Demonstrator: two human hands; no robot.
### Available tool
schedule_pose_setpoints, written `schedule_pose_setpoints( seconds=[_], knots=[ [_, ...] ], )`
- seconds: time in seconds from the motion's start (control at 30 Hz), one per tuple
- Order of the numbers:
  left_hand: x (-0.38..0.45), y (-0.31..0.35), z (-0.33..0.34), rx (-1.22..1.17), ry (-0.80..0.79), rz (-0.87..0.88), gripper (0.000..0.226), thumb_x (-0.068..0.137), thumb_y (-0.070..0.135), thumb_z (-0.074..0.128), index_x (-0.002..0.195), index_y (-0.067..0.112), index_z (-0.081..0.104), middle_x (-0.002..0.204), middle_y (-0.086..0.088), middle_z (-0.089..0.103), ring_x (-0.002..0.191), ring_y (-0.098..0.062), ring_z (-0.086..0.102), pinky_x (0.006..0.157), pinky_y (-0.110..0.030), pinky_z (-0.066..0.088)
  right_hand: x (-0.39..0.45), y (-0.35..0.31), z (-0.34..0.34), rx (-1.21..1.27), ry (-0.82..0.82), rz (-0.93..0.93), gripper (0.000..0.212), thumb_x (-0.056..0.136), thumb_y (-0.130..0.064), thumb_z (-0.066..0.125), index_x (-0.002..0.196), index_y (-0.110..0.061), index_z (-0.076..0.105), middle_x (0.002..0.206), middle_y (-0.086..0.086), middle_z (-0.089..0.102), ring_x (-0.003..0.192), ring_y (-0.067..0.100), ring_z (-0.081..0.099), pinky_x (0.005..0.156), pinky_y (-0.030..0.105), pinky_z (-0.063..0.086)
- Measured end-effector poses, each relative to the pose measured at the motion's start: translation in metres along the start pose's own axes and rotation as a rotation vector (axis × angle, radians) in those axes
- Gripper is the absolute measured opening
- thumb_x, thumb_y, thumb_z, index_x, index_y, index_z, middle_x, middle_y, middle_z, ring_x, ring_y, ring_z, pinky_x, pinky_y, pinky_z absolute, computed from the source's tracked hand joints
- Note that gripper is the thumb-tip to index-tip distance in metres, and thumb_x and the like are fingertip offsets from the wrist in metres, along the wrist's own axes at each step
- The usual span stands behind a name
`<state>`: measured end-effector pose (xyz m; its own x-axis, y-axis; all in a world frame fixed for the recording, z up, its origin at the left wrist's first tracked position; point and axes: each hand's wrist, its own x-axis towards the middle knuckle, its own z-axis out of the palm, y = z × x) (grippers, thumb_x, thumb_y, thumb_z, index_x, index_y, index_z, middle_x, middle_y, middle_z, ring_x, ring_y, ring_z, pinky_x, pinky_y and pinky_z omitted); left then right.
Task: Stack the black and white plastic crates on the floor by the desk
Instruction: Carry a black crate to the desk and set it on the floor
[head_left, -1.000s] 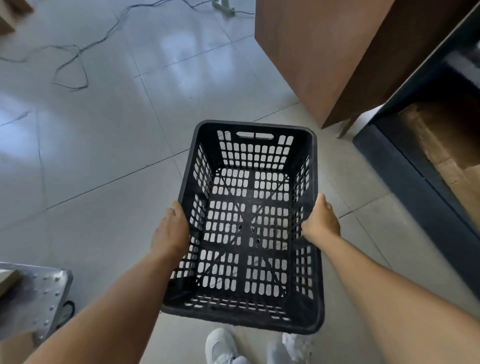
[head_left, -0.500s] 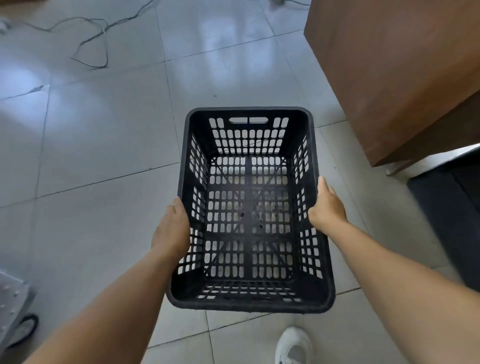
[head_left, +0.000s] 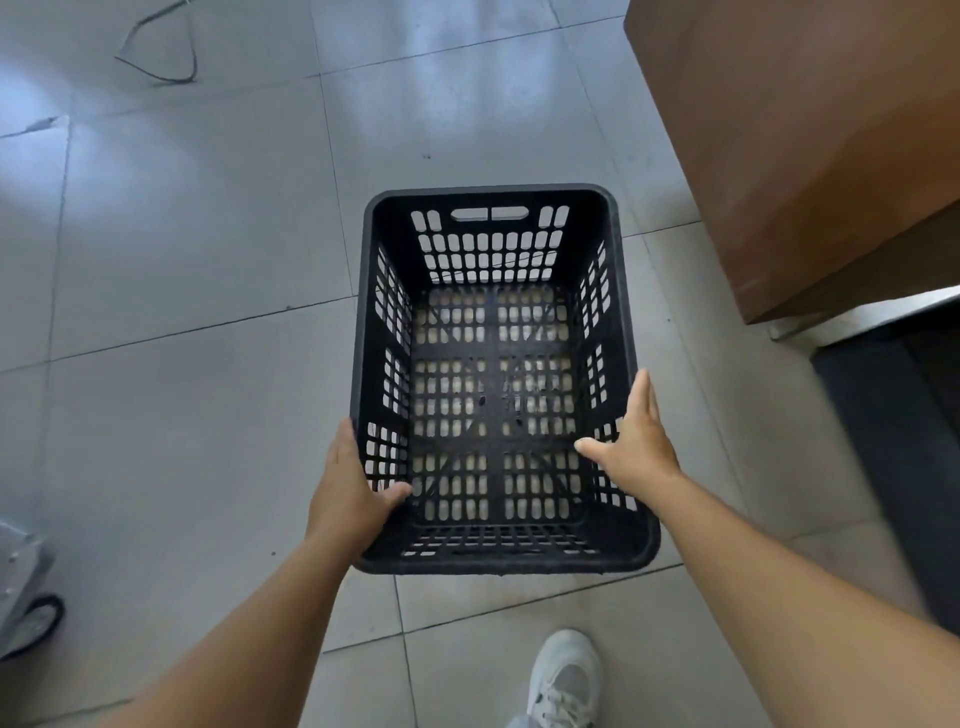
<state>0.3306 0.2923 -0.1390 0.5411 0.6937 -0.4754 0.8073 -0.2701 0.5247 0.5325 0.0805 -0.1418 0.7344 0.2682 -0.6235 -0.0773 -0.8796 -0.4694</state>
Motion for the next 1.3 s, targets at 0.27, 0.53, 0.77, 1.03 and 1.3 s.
schedule_pose_setpoints(
  seconds=[0.27, 0.53, 0.77, 1.03, 1.3],
  knots=[
    [-0.052, -0.025, 0.015, -0.097, -0.118, -0.168, 0.12, 0.059, 0.024, 0.088, 0.147, 0.029, 0.006, 0.146, -0.004, 0.028, 0.131, -0.024, 0.039, 0.105, -0.046, 0.041, -0.069, 0.041, 0.038, 0.011, -0.001, 0.155, 0.129, 0.072, -0.025, 0.083, 0.15, -0.029, -0.019, 0.159, 0.003, 0.004, 0.138, 0.033, 0.028, 0.11, 0.044, 0.032],
    [-0.037, -0.014, 0.02, -0.051, -0.117, -0.141, 0.123, 0.064, 0.029, 0.086, 0.149, 0.027, -0.004, 0.15, -0.006, 0.02, 0.133, -0.029, 0.039, 0.105, -0.046, 0.04, -0.05, 0.034, 0.026, 0.006, 0.05, 0.124, 0.126, 0.072, -0.023, 0.083, 0.152, -0.028, -0.015, 0.156, 0.002, 0.01, 0.136, 0.028, 0.032, 0.107, 0.042, 0.036],
    [-0.012, 0.009, 0.03, -0.083, -0.065, -0.133, 0.115, 0.065, 0.029, 0.085, 0.147, 0.027, 0.006, 0.149, -0.007, 0.023, 0.131, -0.029, 0.041, 0.105, -0.046, 0.04, -0.018, 0.015, 0.006, -0.003, 0.09, 0.111, 0.117, 0.078, -0.023, 0.078, 0.153, -0.025, -0.011, 0.155, 0.004, 0.009, 0.138, 0.028, 0.025, 0.109, 0.042, 0.034],
    [-0.022, 0.024, 0.021, -0.004, -0.057, -0.169, 0.109, 0.067, 0.033, 0.083, 0.148, 0.02, 0.011, 0.149, -0.006, 0.026, 0.136, -0.027, 0.035, 0.109, -0.05, 0.037, -0.03, -0.003, -0.006, -0.091, 0.084, 0.097, 0.115, 0.079, -0.038, 0.075, 0.154, -0.014, -0.008, 0.163, 0.003, -0.005, 0.149, 0.025, 0.006, 0.119, 0.042, 0.018],
    [-0.065, 0.062, -0.033, -0.034, -0.031, -0.028, 0.098, 0.071, 0.034, 0.079, 0.147, 0.021, 0.019, 0.147, -0.004, 0.036, 0.133, -0.025, 0.04, 0.107, -0.048, 0.04, -0.113, -0.029, -0.023, 0.151, 0.081, 0.052, 0.107, 0.081, -0.04, 0.072, 0.155, -0.02, -0.003, 0.163, 0.001, 0.005, 0.148, 0.024, 0.015, 0.116, 0.042, 0.024]
  ],
)
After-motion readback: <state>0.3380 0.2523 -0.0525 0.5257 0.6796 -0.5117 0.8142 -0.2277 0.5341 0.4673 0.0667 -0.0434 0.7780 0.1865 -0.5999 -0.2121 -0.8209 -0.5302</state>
